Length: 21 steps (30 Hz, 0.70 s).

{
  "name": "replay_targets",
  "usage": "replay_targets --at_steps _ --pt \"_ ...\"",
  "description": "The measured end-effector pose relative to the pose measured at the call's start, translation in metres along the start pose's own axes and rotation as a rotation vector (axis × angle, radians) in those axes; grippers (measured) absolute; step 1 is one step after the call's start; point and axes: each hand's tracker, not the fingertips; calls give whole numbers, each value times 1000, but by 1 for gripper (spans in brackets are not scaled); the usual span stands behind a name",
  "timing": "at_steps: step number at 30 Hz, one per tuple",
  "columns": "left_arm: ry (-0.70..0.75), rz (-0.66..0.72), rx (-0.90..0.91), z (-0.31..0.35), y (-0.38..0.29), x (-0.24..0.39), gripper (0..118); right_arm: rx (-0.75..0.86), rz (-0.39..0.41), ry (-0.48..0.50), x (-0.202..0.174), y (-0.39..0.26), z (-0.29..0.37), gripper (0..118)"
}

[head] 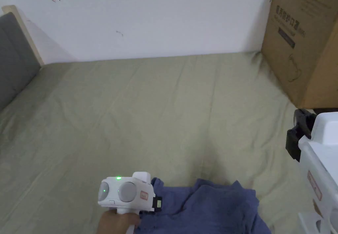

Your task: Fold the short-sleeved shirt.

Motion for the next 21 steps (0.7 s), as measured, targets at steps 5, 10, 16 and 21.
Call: replay_targets --at_steps 5,10,16,21 --pt "-24 21 8 -5 -3 11 43 -10 5 -9 6 -3 3 0" --pt "-140 48 184 37 0 3 107 -8 -8 -13 8 -2 2 0" --pt "-44 23 436 103 6 -21 98 3 -6 -3 4 1 2 0" --pt "111 -40 541 119 -3 -42 64 8 -10 7 2 3 2 0"
